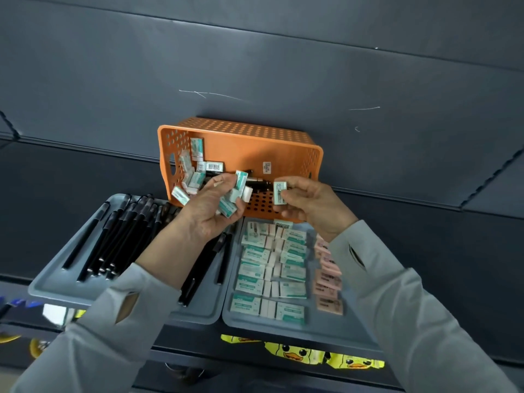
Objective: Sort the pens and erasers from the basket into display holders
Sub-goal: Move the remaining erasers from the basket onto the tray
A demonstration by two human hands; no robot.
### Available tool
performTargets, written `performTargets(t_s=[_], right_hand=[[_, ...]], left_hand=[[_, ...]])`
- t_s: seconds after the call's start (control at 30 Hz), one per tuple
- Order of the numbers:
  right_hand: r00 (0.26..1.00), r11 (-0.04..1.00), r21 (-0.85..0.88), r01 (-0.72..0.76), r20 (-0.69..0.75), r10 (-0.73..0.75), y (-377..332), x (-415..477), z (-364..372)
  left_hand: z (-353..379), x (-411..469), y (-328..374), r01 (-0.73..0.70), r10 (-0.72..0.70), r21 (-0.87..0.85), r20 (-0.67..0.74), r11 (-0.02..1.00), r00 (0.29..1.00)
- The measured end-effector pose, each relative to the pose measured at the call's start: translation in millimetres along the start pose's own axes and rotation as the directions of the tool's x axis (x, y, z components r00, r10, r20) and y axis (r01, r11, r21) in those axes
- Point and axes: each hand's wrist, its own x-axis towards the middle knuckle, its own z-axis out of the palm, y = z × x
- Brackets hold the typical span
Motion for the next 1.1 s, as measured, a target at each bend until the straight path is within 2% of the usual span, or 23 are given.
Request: performTargets(t_s=[0.27,0.5,0.8,0.9,1.1], right_hand=[[1.000,1.000,-0.001,0.009,-0.002,-0.009,1,-27,-23],[0.979,0.997,0.024,0.073,-0.194,-0.067,3,-69,-99],[0.930,0.998,-0.062,-0.034,-0.368,0.009,42,-98,-151],[0.928,0.999,-0.005,-0.050,-0.369,0.044,51,-94,-154],[0.940,0.989,-0.112,-0.097,-0.337,0.054,62,-76,-150]], left_hand=[[20,-22,-31,0.000,0.000,0.003,0.003,1.000,1.000],[49,-35,-70,0.059,-0.055,-0.063,0.056,0.996,0.997],[78,-39,-107,0.080,-0.080,-0.070,0.013,0.994,0.997],[77,-39,-112,0.072,-0.073,-0.069,-0.001,0.995,0.997],[71,-37,-116,0.065,-0.066,0.007,0.017,0.998,0.998]])
